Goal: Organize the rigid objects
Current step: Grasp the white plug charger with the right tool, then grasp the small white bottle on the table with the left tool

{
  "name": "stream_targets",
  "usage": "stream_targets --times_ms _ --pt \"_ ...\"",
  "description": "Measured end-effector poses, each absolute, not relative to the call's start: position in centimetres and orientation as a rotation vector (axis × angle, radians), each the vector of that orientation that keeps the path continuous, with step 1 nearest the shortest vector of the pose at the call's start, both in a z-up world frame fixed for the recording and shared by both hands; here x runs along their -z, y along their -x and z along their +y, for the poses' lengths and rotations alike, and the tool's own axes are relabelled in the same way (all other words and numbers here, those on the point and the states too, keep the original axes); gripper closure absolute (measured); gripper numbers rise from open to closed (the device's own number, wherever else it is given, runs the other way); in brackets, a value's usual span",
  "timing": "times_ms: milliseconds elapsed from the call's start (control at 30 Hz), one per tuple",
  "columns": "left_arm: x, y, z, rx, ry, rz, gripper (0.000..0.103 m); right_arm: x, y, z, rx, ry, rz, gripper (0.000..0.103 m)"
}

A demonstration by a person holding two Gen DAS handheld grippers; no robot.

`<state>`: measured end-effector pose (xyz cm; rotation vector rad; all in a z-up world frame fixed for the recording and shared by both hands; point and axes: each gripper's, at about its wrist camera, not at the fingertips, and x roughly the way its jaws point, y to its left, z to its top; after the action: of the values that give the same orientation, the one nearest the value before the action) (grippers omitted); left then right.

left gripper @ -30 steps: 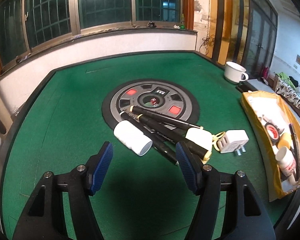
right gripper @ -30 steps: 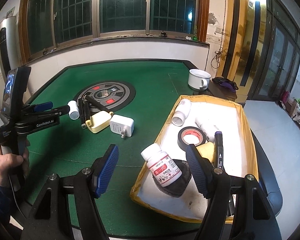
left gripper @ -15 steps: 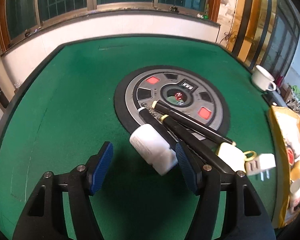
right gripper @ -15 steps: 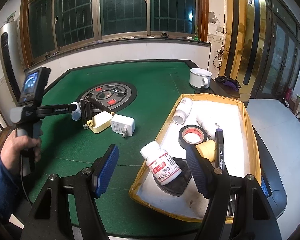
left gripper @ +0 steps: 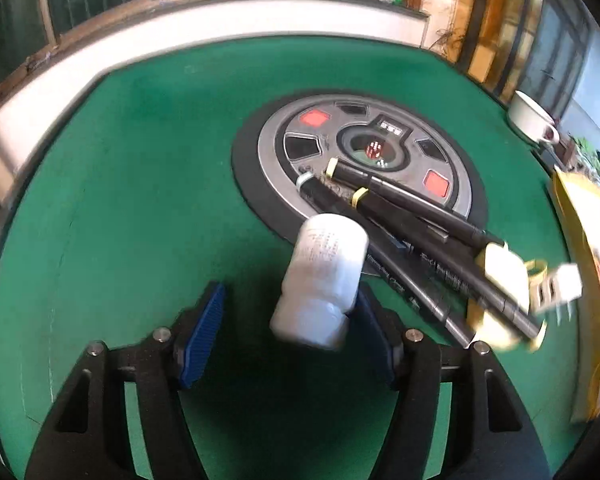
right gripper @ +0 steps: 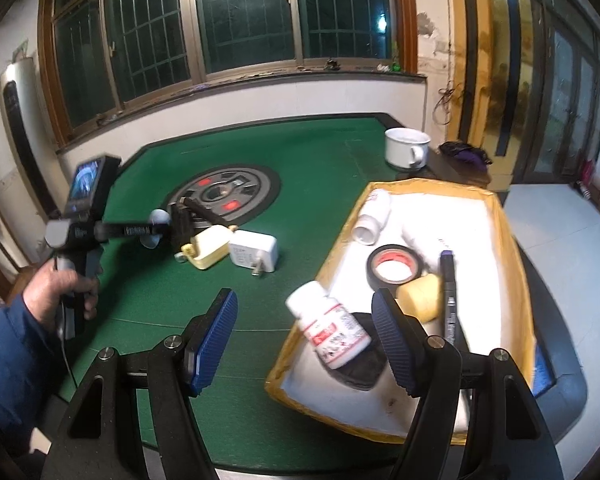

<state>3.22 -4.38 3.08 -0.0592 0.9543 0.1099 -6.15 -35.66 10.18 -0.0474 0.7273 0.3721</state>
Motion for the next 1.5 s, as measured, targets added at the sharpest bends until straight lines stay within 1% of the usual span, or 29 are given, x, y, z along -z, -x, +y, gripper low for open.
stream_targets --times_ms 167,233,300,367,433,533,667,767,833,867,900,933,1067,1233,1400,1500 --pt "-3.0 -1.8 -3.8 -0.07 0.065 0.944 0.039 -10.5 3.9 -34.6 -0.481 -0.027 0.798 0.038" --pt "-3.1 -1.8 -3.9 -0.069 0.064 0.943 0.039 -10.8 2.2 -33.0 -0.529 0.008 0.823 0.038" --pt "-3.1 -1.7 -3.6 -0.047 0.081 0.933 0.039 -10.6 0.2 -30.6 -0.583 0.098 0.913 0.038" --pt "-3.2 -1.8 -3.3 -0.029 0.088 0.928 0.039 -10.5 -1.2 -28.4 -0.632 0.188 0.949 0.038" --pt "-3.4 -2.0 -3.1 -0.002 0.085 0.927 0.039 -9.9 -2.9 -26.1 -0.659 0.339 1.0 0.038" --pt "-3.5 -2.2 -3.5 0.03 0.066 0.929 0.039 -8.8 -5.3 -24.1 -0.74 0.456 1.06 0.038" --pt "-4.0 -2.2 -3.6 0.039 0.056 0.91 0.039 -6.0 -7.2 -21.8 -0.726 0.694 1.078 0.039" --pt "-4.4 -2.1 -3.6 0.042 0.042 0.895 0.039 -4.2 -8.7 -20.8 -0.728 0.756 1.104 0.039" --pt "-4.5 -2.0 -3.7 0.047 0.029 0.892 0.039 -3.6 -9.3 -20.7 -0.757 0.719 1.124 0.041" --pt "-4.5 -2.1 -3.7 0.045 0.024 0.891 0.039 -3.3 -9.4 -20.6 -0.78 0.698 1.148 0.05" --pt "-4.5 -2.1 -3.7 0.045 0.024 0.892 0.039 -2.5 -9.2 -20.4 -0.758 0.718 1.177 0.067" --pt "-4.5 -2.2 -3.6 0.049 0.026 0.893 0.039 -2.1 -9.1 -20.2 -0.727 0.74 1.195 0.07" --pt "-4.5 -2.4 -3.1 0.049 0.043 0.893 0.039 -2.4 -7.4 -20.7 -0.662 0.673 1.2 0.073" --pt "-4.5 -2.9 -3.6 0.051 0.011 0.891 0.039 -3.5 -3.2 -23.1 -0.61 0.42 1.201 0.073" --pt "-4.1 -4.4 -4.6 0.044 -0.046 0.913 0.039 -4.8 2.7 -24.6 -0.68 0.296 1.132 0.073" --pt "-3.3 -5.1 -4.7 0.044 -0.052 0.941 0.038 -4.9 4.8 -25.3 -0.683 0.252 1.09 0.073"
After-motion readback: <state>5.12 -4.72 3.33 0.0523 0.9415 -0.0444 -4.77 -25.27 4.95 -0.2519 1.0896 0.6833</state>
